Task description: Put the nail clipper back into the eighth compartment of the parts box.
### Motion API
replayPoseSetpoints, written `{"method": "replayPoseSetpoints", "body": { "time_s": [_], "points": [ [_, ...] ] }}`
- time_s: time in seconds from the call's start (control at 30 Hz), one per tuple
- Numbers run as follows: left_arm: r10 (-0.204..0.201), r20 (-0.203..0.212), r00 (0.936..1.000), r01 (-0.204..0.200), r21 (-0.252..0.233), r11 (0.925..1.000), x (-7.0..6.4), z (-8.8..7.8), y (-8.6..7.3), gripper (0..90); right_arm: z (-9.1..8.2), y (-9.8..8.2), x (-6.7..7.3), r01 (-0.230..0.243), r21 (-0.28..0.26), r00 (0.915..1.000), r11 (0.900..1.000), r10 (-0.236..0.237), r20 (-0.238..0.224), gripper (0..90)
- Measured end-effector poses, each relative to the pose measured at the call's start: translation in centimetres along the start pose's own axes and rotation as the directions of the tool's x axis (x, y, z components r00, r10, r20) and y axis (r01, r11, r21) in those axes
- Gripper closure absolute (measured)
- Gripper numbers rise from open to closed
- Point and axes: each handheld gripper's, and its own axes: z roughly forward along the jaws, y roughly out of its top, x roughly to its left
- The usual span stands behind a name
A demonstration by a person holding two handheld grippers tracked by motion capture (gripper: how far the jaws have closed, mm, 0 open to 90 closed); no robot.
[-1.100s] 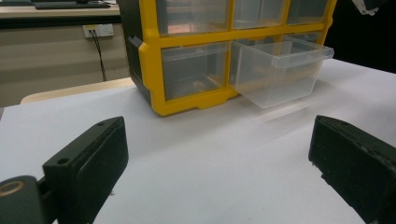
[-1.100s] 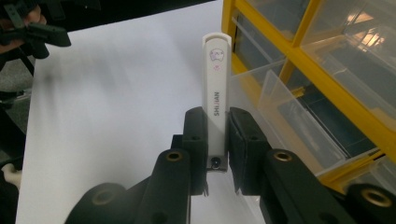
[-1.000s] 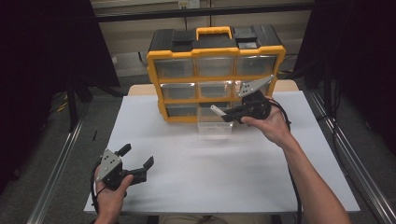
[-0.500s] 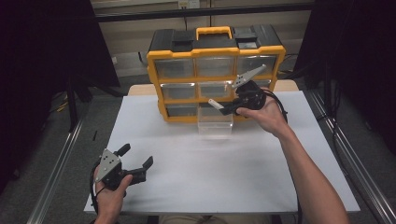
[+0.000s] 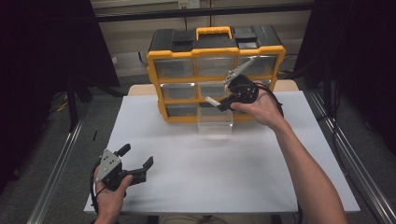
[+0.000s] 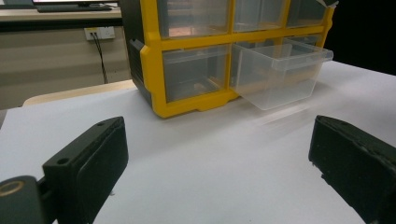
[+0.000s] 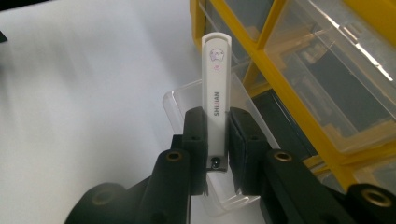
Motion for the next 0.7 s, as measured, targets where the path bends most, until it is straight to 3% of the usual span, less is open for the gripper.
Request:
{"method": "replayPoseSetpoints", "body": {
  "time_s": [0.27,0.6,0.7],
  "points": [
    [0.006,0.007,1.0000,-0.006,0.007,1.0000,0.1,0.0,0.0,4.7,0.7,1.0,-0.8,-0.002,0.054,0.9998,0.999,0.001,0.017,77.6],
    [0.001,0.013,0.9999,-0.001,0.004,1.0000,0.1,0.0,-0.1,4.7,1.6,2.0,-1.9,-0.045,0.114,0.9982,0.992,0.040,0.045,77.6],
    [-0.002,0.010,0.9999,0.002,0.010,0.9999,0.2,0.0,-0.1,4.7,2.3,2.0,-1.9,-0.034,0.144,0.9988,0.989,0.028,0.039,77.6]
  ]
}}
